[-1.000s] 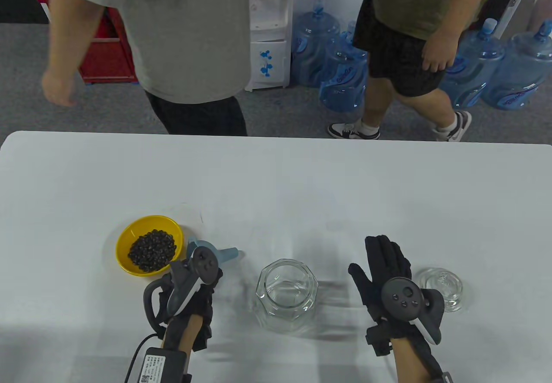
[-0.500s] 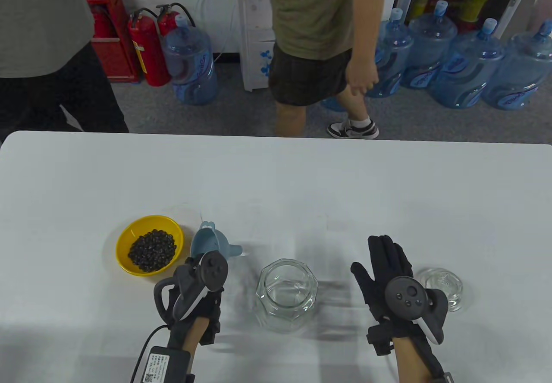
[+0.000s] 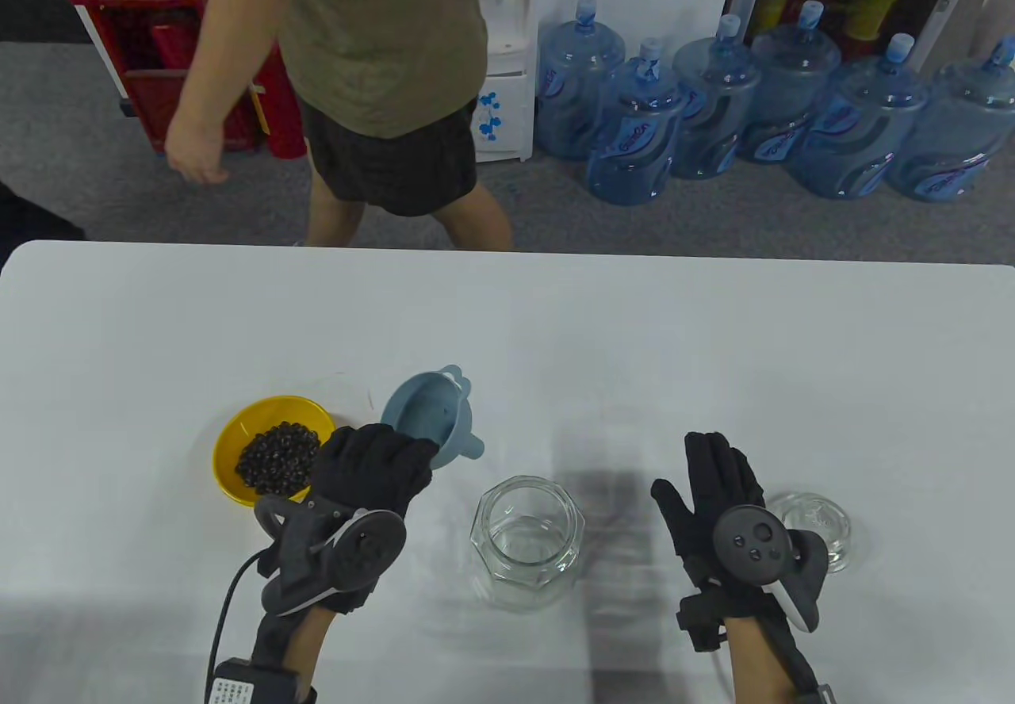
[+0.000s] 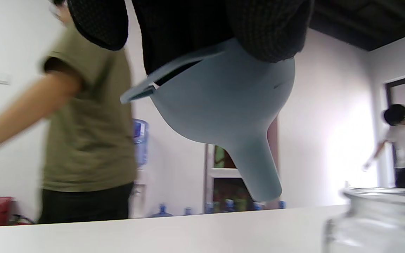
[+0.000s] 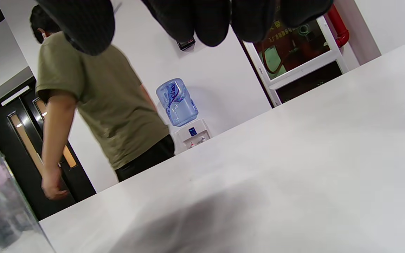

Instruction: Transfer coffee beans through funnel into glass jar

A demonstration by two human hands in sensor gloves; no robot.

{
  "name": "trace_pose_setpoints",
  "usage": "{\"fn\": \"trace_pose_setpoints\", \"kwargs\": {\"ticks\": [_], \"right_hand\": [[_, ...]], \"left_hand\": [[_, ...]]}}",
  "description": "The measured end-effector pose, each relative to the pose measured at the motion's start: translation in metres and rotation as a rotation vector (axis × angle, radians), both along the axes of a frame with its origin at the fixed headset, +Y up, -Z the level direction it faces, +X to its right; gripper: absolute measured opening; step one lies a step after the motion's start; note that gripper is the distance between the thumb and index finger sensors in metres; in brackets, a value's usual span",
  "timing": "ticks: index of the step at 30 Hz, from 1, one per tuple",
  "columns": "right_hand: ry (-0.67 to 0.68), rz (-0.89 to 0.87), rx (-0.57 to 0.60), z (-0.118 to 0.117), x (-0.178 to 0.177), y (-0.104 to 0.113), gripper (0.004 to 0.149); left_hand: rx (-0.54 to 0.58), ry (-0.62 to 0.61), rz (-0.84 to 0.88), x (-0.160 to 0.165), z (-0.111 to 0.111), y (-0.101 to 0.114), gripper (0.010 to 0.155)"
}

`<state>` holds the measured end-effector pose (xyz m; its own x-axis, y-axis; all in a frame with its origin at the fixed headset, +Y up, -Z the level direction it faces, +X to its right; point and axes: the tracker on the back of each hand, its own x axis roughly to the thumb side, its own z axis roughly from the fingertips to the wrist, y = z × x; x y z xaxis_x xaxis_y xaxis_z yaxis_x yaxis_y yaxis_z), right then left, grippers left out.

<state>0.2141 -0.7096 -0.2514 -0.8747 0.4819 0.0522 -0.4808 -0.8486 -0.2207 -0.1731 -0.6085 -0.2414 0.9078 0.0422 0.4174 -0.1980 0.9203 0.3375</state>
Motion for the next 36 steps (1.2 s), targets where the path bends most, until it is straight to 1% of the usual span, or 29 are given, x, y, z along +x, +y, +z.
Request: {"fn": "trace_pose_setpoints", "kwargs": {"ticks": [2, 6, 9, 10, 11, 14, 18, 24, 32, 36], "right_hand": [[-0.007, 0.000, -0.008, 0.000, 0.001, -0.001, 0.075], [-0.018, 0.000, -0.019, -0.001, 0.003, -0.003, 0.074], [-0.024, -0.005, -0.024, -0.002, 0.005, -0.004, 0.074], [-0.025, -0.007, -0.026, -0.002, 0.006, -0.004, 0.075], [-0.026, -0.009, -0.026, -0.002, 0.006, -0.004, 0.075], [-0.029, -0.013, -0.029, -0.002, 0.007, -0.004, 0.074], [-0.027, -0.012, -0.033, -0.003, 0.006, -0.005, 0.075], [-0.021, -0.006, -0.044, -0.003, 0.005, -0.006, 0.075], [-0.028, -0.016, -0.049, -0.003, 0.007, -0.007, 0.075], [-0.029, -0.016, -0.050, -0.003, 0.007, -0.007, 0.075]], "left_hand": [[-0.008, -0.080, 0.028, 0.002, 0.003, 0.003, 0.039], [0.045, -0.182, 0.117, 0.009, 0.009, 0.008, 0.040], [-0.010, -0.284, 0.106, 0.016, 0.011, 0.010, 0.040], [-0.038, -0.312, 0.079, 0.019, 0.012, 0.009, 0.040], [-0.042, -0.319, 0.054, 0.022, 0.013, 0.008, 0.040], [-0.005, -0.319, -0.057, 0.029, 0.015, 0.001, 0.039], [-0.018, -0.354, -0.080, 0.037, 0.018, -0.010, 0.039], [0.000, -0.344, -0.200, 0.053, 0.022, -0.019, 0.039], [0.042, -0.326, -0.329, 0.070, 0.031, -0.021, 0.039], [0.044, -0.326, -0.338, 0.071, 0.032, -0.023, 0.039]]}}
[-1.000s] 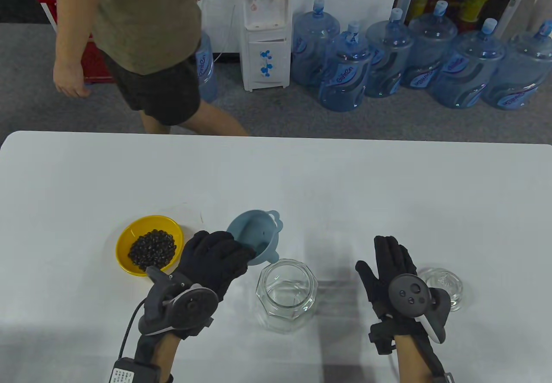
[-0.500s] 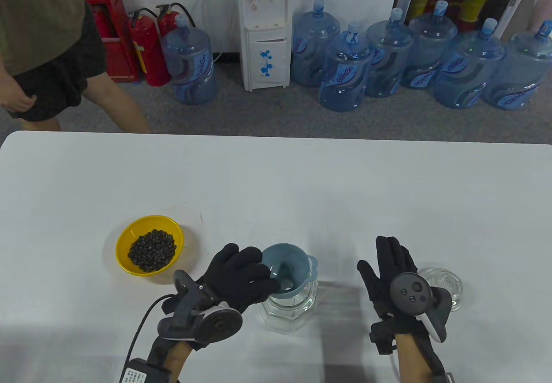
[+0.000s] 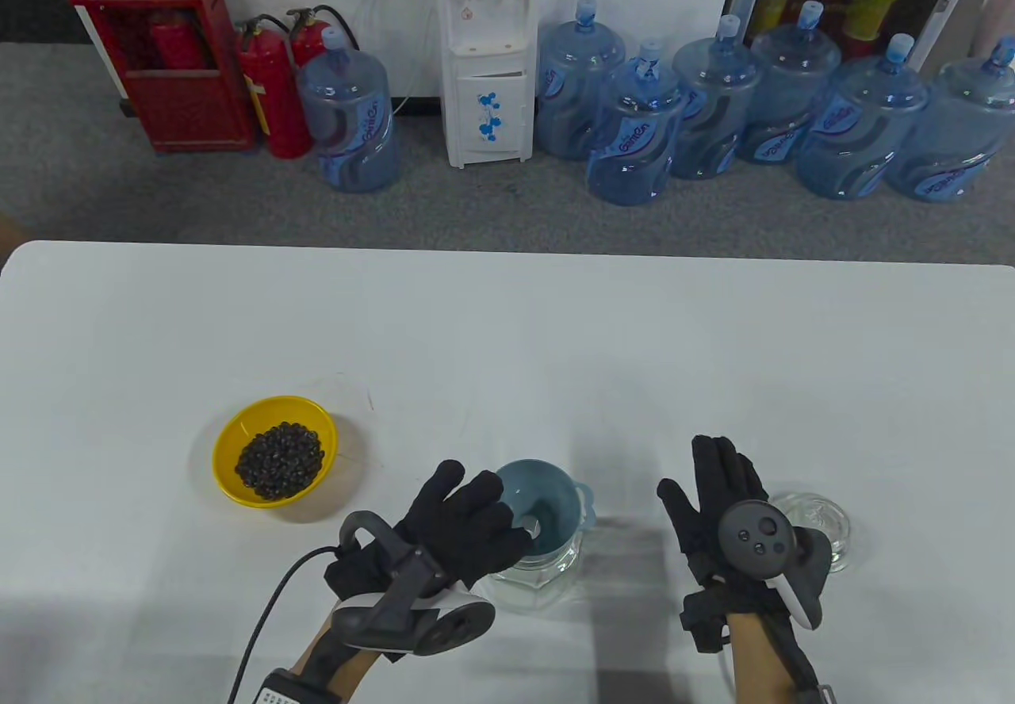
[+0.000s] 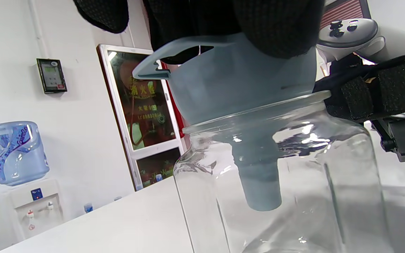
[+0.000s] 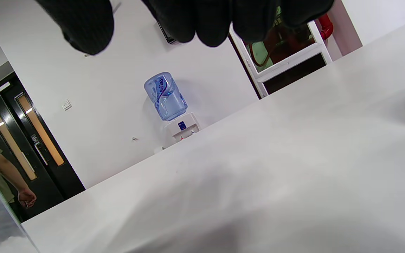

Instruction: Transfer coffee beans through funnel into glass jar

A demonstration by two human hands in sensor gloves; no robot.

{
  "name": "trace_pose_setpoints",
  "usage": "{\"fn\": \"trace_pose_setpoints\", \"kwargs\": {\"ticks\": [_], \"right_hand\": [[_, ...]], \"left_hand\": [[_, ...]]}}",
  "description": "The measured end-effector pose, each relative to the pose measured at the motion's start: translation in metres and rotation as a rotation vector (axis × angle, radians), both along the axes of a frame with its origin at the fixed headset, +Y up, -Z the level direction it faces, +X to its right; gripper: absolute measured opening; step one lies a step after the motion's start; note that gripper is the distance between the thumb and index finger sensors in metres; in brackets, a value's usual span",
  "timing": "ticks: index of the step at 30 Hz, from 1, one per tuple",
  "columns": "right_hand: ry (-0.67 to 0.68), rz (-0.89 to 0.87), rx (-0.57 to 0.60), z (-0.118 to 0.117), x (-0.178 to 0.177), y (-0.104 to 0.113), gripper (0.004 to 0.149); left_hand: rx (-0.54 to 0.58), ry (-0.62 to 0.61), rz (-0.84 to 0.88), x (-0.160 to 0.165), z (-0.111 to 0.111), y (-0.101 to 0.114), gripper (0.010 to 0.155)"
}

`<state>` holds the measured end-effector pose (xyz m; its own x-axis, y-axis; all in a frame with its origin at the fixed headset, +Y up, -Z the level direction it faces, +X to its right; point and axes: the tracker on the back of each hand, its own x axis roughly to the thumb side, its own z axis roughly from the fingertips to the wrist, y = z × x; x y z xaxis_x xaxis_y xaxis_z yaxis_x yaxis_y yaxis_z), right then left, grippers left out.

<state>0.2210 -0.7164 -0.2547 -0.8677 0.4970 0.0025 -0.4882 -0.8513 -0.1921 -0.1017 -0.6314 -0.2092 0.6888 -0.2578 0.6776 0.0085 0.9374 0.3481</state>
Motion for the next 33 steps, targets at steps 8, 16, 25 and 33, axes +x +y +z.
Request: {"fn": "trace_pose_setpoints", "kwargs": {"ticks": [8, 16, 25, 33], "right_hand": [[0.000, 0.004, -0.010, 0.000, 0.000, -0.001, 0.076], [-0.002, -0.005, -0.015, -0.001, 0.001, -0.001, 0.076], [-0.001, -0.010, -0.014, -0.001, 0.002, -0.002, 0.075], [0.011, -0.004, -0.035, -0.002, 0.001, -0.003, 0.075]], "left_hand": [[-0.019, 0.003, 0.040, -0.004, -0.001, 0.000, 0.040], [-0.074, 0.053, 0.225, -0.039, -0.014, 0.021, 0.059], [-0.148, 0.720, 0.161, -0.138, -0.080, 0.012, 0.061], [-0.357, 1.101, 0.184, -0.219, -0.109, -0.040, 0.062]]}}
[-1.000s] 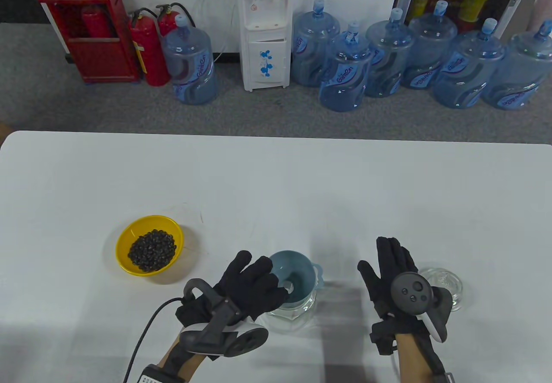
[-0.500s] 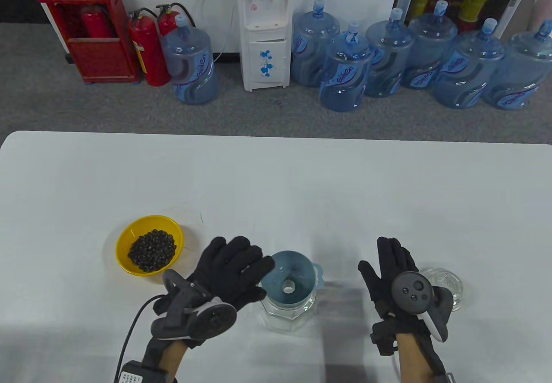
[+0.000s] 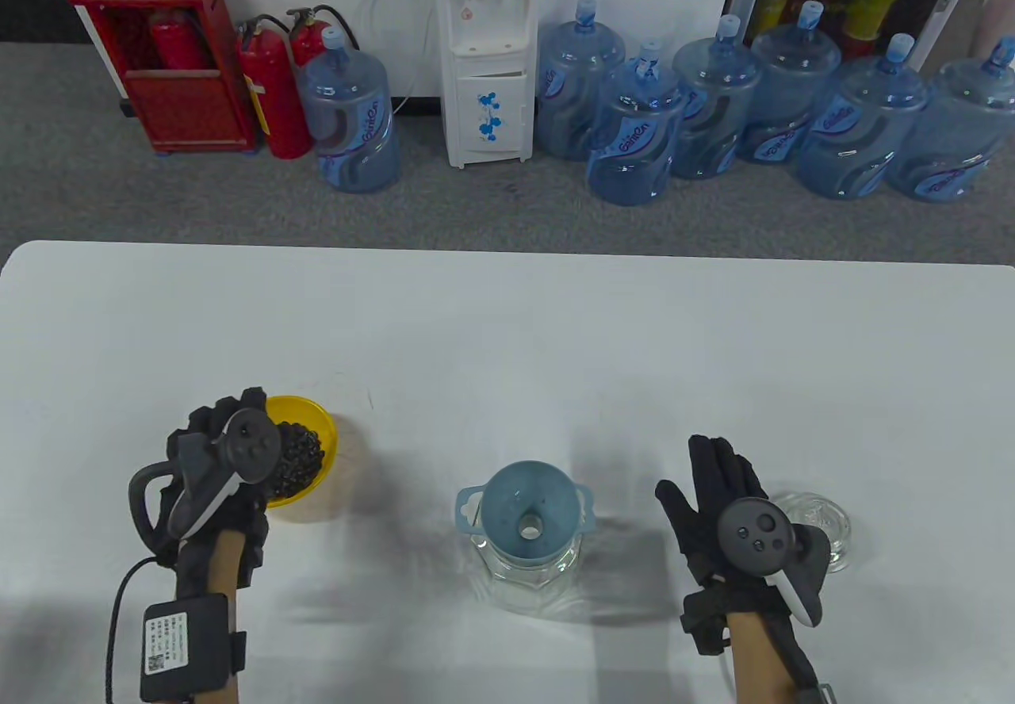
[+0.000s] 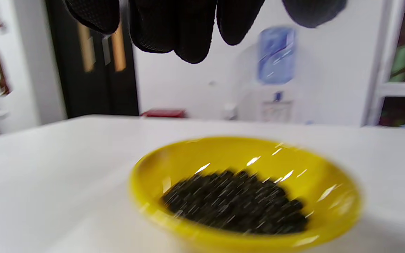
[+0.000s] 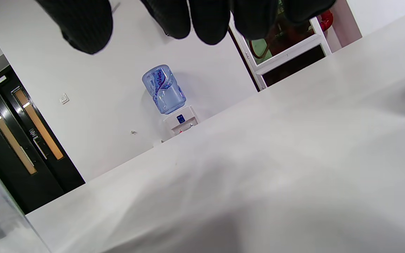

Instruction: Transfer coffee beans through funnel into glass jar

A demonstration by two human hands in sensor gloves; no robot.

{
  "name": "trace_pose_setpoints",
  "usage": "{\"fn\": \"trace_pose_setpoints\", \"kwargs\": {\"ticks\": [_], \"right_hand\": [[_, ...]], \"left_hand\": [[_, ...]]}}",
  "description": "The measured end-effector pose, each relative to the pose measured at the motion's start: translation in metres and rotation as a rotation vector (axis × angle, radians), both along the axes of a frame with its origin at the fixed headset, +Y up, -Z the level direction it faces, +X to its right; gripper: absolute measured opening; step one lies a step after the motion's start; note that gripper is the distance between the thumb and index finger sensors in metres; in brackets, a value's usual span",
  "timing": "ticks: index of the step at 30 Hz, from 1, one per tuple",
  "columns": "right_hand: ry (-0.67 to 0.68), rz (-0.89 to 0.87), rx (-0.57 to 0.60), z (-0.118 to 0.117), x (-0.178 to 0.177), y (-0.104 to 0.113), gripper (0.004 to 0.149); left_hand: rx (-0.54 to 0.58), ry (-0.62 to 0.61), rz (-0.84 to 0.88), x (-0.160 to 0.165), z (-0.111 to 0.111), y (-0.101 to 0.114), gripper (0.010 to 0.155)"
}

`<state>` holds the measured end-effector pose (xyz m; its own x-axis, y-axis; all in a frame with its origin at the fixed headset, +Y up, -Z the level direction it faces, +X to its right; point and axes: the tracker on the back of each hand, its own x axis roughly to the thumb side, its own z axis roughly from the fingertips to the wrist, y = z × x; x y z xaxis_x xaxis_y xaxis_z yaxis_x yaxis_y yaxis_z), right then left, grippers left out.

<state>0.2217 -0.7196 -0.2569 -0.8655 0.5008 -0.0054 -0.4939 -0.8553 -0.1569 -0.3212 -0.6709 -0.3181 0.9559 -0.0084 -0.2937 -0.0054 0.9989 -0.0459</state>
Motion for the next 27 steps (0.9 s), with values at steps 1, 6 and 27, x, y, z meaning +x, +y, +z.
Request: {"fn": "trace_pose_setpoints", "kwargs": {"ticks": [1, 6, 27], "right_hand": [[0.000, 0.000, 0.000, 0.000, 0.000, 0.000, 0.074], [0.005, 0.005, -0.007, 0.000, -0.001, -0.001, 0.074], [0.013, -0.005, -0.020, -0.001, -0.001, -0.003, 0.074]], "left_hand": [[-0.050, 0.071, 0.025, -0.006, -0.002, -0.008, 0.062], [-0.166, 0.242, 0.039, -0.024, -0.008, -0.040, 0.068], [-0.097, 0.362, 0.474, -0.034, -0.006, -0.049, 0.047]]}}
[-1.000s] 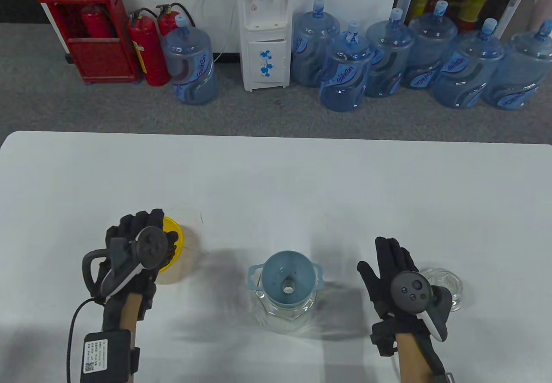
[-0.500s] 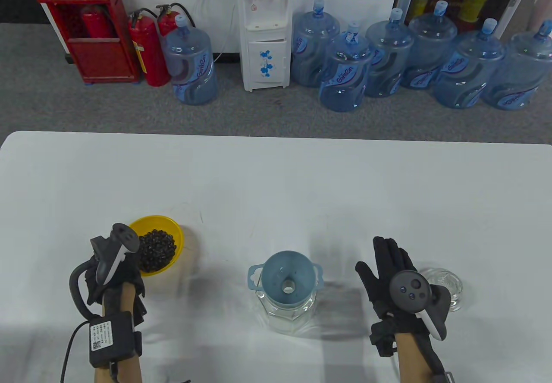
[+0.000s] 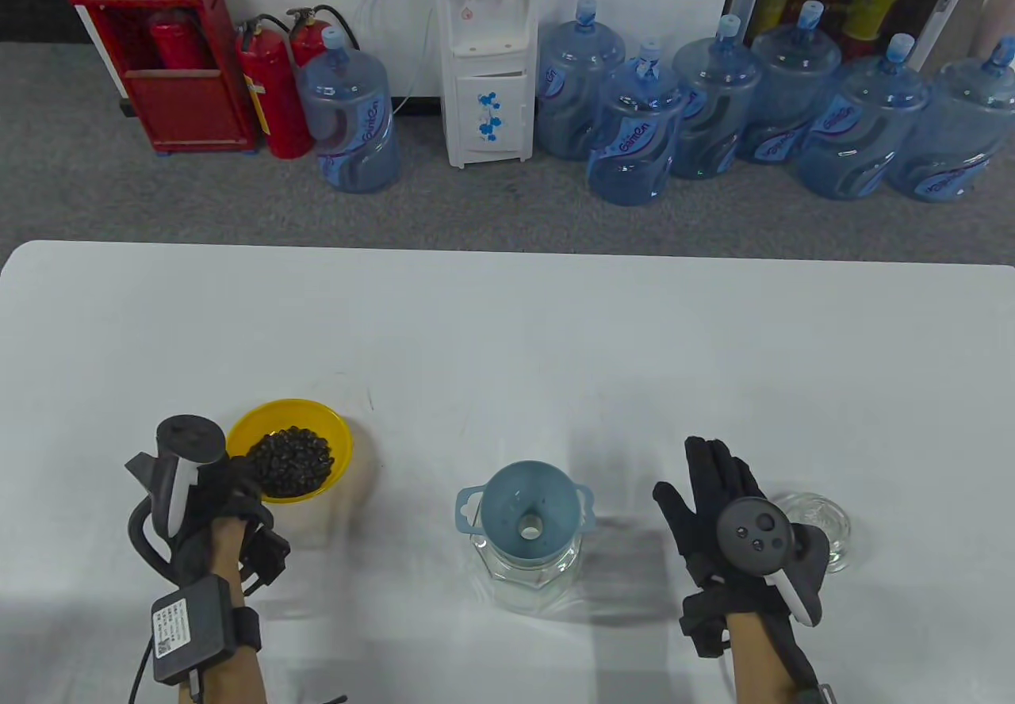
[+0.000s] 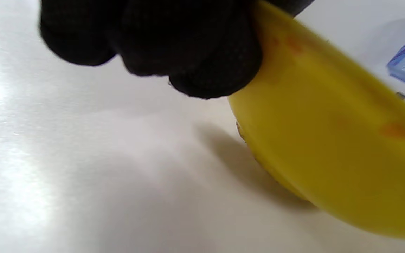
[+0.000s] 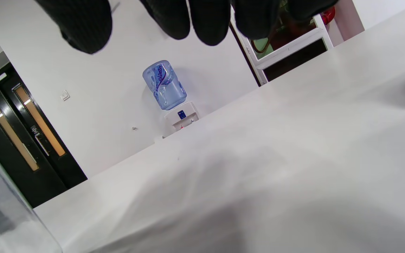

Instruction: Transfer coffee beans through funnel into glass jar

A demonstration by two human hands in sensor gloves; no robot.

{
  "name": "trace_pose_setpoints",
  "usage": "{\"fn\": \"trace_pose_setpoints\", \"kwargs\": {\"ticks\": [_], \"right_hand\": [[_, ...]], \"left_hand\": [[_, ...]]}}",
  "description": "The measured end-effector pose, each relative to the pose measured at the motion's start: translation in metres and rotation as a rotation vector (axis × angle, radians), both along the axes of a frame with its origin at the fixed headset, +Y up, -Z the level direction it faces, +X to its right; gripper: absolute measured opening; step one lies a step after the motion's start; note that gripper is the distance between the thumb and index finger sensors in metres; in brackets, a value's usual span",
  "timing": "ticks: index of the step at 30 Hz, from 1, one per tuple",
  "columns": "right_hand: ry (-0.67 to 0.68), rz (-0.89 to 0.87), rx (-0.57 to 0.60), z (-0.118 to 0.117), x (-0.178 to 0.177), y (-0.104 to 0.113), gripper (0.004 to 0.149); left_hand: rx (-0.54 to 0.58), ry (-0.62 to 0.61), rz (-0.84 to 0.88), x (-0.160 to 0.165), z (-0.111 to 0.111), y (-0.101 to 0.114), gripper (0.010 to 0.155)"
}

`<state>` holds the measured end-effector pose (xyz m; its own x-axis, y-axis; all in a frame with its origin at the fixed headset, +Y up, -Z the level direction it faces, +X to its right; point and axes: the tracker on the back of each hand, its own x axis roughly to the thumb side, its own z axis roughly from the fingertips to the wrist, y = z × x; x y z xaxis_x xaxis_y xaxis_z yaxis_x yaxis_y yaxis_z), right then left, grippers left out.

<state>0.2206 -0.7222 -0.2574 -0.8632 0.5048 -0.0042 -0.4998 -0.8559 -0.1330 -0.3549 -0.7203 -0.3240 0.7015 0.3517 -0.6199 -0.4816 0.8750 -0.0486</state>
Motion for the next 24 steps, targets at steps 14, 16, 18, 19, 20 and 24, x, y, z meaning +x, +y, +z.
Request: {"fn": "trace_pose_setpoints", "kwargs": {"ticks": [14, 16, 18, 19, 20, 24], "right_hand": [[0.007, -0.007, -0.012, -0.001, -0.001, -0.001, 0.074], [0.007, -0.008, -0.011, -0.001, 0.000, -0.001, 0.074], [0.007, -0.011, -0.010, -0.001, 0.000, -0.001, 0.074], [0.008, -0.011, -0.013, -0.001, 0.000, -0.002, 0.074], [0.008, -0.012, -0.014, -0.001, 0.000, -0.002, 0.075], [0.007, -0.019, -0.012, 0.000, 0.000, -0.001, 0.074]], "left_hand": [[0.288, -0.299, 0.146, 0.086, 0.010, 0.085, 0.047], [0.318, -0.348, 0.162, 0.100, 0.012, 0.095, 0.047], [0.352, -0.399, 0.187, 0.118, 0.015, 0.106, 0.046], [0.365, -0.427, 0.195, 0.128, 0.016, 0.111, 0.046], [0.372, -0.448, 0.199, 0.135, 0.017, 0.115, 0.046], [0.399, -0.497, 0.212, 0.161, 0.017, 0.127, 0.046]]}}
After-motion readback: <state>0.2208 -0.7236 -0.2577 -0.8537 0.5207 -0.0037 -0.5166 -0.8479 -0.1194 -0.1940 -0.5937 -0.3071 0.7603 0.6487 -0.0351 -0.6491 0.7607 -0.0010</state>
